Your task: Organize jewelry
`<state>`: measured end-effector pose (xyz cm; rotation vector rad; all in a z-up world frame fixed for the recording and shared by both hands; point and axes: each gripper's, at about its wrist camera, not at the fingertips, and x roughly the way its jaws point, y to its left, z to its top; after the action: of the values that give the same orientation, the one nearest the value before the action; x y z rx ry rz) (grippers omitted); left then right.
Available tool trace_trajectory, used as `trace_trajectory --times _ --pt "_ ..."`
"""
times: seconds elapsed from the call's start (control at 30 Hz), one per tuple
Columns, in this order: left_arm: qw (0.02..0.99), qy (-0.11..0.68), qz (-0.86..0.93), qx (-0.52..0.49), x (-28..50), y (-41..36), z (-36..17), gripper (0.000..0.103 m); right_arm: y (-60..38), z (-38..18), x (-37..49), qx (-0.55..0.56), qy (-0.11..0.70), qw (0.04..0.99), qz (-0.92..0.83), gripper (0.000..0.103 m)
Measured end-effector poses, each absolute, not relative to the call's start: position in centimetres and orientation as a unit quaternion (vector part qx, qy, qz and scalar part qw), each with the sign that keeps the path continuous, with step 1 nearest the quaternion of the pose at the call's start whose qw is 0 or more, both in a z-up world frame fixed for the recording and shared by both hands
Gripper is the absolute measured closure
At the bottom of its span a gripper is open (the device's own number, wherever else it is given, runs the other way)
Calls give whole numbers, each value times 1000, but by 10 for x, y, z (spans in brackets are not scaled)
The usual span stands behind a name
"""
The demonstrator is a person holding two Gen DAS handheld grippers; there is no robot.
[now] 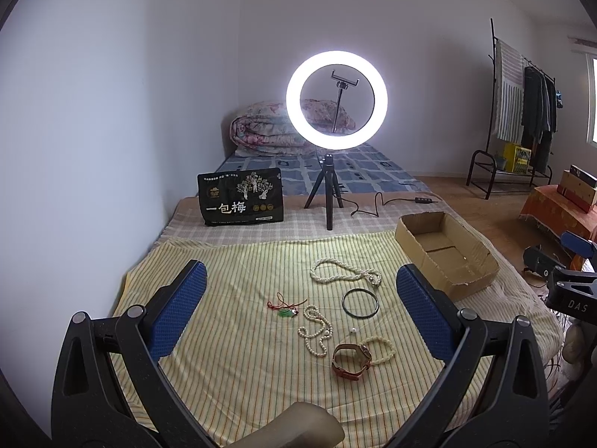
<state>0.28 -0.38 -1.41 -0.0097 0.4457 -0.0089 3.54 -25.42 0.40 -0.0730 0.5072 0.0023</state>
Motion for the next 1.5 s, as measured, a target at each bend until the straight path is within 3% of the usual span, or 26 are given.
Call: trace_trajectory --times 0.47,0.73,1.0,1.1,1.2,1.37,1.5 --pt "957 290 -7 3 35 12 -33 0 -271 -11 50 -50 285 957 -14 1" --pt "935 351 -50 -9 60 17 -53 1 -256 -43 68 -116 342 932 33 1" --pt "884 454 -104 -35 90 13 -95 30 -240 -67 104 -122 408 899 101 2" --pt "860 493 -118 -53 100 11 -115 42 -231 -84 118 -114 452 873 143 9" --pt "834 531 -126 -78 112 8 -136 48 -219 -105 129 -121 490 846 175 23" --pt "800 573 -138 -110 123 2 -165 51 -203 -139 142 -130 542 804 208 56" --pt "782 596 -140 -116 130 -5 -187 51 -196 -154 150 -125 568 781 226 61"
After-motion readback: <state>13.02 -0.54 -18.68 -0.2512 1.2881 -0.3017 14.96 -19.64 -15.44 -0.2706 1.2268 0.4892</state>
